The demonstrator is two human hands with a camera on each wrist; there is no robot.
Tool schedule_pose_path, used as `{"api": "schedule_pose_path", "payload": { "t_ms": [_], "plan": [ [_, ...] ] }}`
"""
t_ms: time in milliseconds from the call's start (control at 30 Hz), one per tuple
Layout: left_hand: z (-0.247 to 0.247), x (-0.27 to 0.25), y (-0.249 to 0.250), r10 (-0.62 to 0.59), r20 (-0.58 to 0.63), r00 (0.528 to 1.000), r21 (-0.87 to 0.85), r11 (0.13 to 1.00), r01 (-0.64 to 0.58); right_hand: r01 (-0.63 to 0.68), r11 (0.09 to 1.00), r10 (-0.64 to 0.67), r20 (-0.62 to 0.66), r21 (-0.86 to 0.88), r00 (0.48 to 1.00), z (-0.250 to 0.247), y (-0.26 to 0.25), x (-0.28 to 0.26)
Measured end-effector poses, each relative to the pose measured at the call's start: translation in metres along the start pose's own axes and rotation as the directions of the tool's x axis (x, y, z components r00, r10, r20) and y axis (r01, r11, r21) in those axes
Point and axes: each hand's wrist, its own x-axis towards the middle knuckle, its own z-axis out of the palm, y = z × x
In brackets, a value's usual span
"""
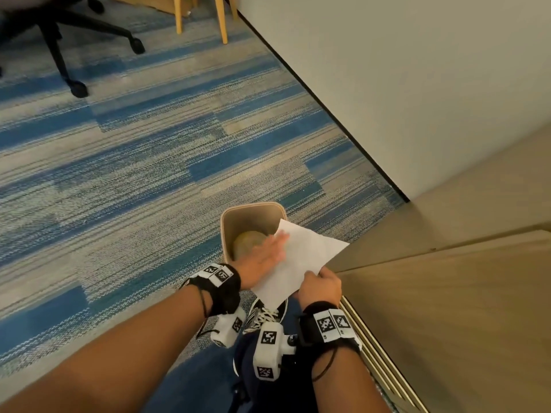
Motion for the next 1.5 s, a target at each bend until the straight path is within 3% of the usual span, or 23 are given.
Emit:
{"api": "schedule_pose_path", "payload": {
  "t_ms": [33,67,133,167,233,300,367,433,467,533,567,633,700,767,900,1000,1100,1267,1400,1433,1500],
  "plan": [
    [0.006,0.0,-0.003,0.018,0.067,0.998,0.065,0.998,-0.022,0.007,1.0,-0.007,0.001,-0.005,1.0,0.0,0.0,-0.001],
    [0.006,0.001,-0.012,-0.047,0.115,0.992,0.159,0.987,0.028,0.008,1.0,-0.008,0.006,-0.017,1.0,-0.001,-0.001,-0.002],
    [-0.004,0.0,-0.024,-0.294,0.044,0.955,0.229,0.933,0.277,0.011,0.999,-0.011,-0.002,-0.033,1.0,-0.004,0.0,-0.001],
    [-0.007,0.003,-0.025,-0.321,-0.026,0.947,0.18,0.93,0.32,0.017,0.999,-0.017,-0.007,-0.03,1.0,-0.005,0.0,0.0],
    [-0.004,0.005,-0.008,-0.123,-0.089,0.988,0.054,0.99,0.128,0.016,1.0,-0.017,-0.011,-0.024,1.0,-0.006,0.0,0.005],
    [0.013,0.006,0.003,0.014,0.028,1.0,0.014,1.0,-0.015,0.011,0.999,-0.011,-0.019,-0.031,1.0,-0.007,0.0,0.004],
    [0.021,0.008,-0.012,-0.134,0.117,0.984,0.063,0.99,0.127,0.0,1.0,0.0,-0.01,-0.004,1.0,-0.007,0.001,0.004],
    [0.007,0.006,-0.022,-0.358,-0.086,0.93,0.015,0.933,0.36,-0.01,1.0,0.01,-0.008,0.015,1.0,-0.007,0.0,0.002],
    [-0.002,0.005,-0.021,-0.378,-0.223,0.898,-0.08,0.926,0.37,-0.018,1.0,0.018,-0.011,0.02,1.0,-0.008,-0.002,0.001],
    [-0.009,0.009,-0.016,-0.297,-0.369,0.881,-0.271,0.941,0.204,-0.026,0.999,0.026,-0.018,0.023,1.0,-0.01,-0.003,0.001],
    [-0.008,0.009,-0.011,-0.262,-0.352,0.898,-0.298,0.942,0.158,-0.025,0.999,0.026,-0.018,0.022,1.0,-0.012,-0.005,-0.001],
    [-0.003,0.01,-0.012,-0.28,-0.283,0.917,-0.267,0.942,0.205,-0.027,0.999,0.027,-0.002,0.047,1.0,-0.015,-0.01,-0.006],
    [-0.003,0.013,-0.028,-0.383,-0.248,0.89,-0.285,0.907,0.311,-0.033,0.997,0.031,0.024,0.066,0.999,-0.017,-0.017,-0.011],
    [-0.004,0.015,-0.043,-0.468,-0.213,0.858,-0.412,0.839,0.355,-0.008,0.999,0.007,0.042,0.04,0.999,-0.021,-0.021,-0.014],
    [0.003,0.022,-0.055,-0.469,-0.076,0.88,-0.751,0.607,0.259,0.057,0.998,-0.054,0.089,-0.033,0.995,-0.036,-0.023,-0.012],
    [0.015,0.031,-0.07,-0.466,-0.055,0.883,-0.761,0.592,0.265,0.082,0.995,-0.073,0.141,-0.053,0.987,-0.052,-0.029,-0.013],
    [0.016,0.034,-0.065,-0.511,-0.099,0.854,-0.809,0.541,0.229,0.165,0.973,-0.14,0.155,-0.163,0.978,-0.071,-0.037,-0.016],
    [0.014,0.035,-0.069,-0.586,-0.25,0.771,-0.763,0.609,0.216,0.269,0.855,-0.255,0.093,-0.443,0.963,-0.089,-0.048,-0.02],
    [-0.005,0.034,-0.05,-0.539,-0.426,0.727,-0.451,0.823,0.345,0.275,0.868,-0.252,0.111,-0.414,0.961,-0.081,-0.051,-0.019],
    [-0.01,0.031,-0.04,-0.489,-0.469,0.735,-0.373,0.864,0.337,0.287,0.868,-0.264,0.112,-0.405,0.958,-0.078,-0.052,-0.019],
    [-0.012,0.02,-0.013,-0.288,-0.511,0.81,-0.254,0.951,0.178,0.308,0.871,-0.287,0.111,-0.383,0.951,-0.072,-0.055,-0.021]
  ]
}}
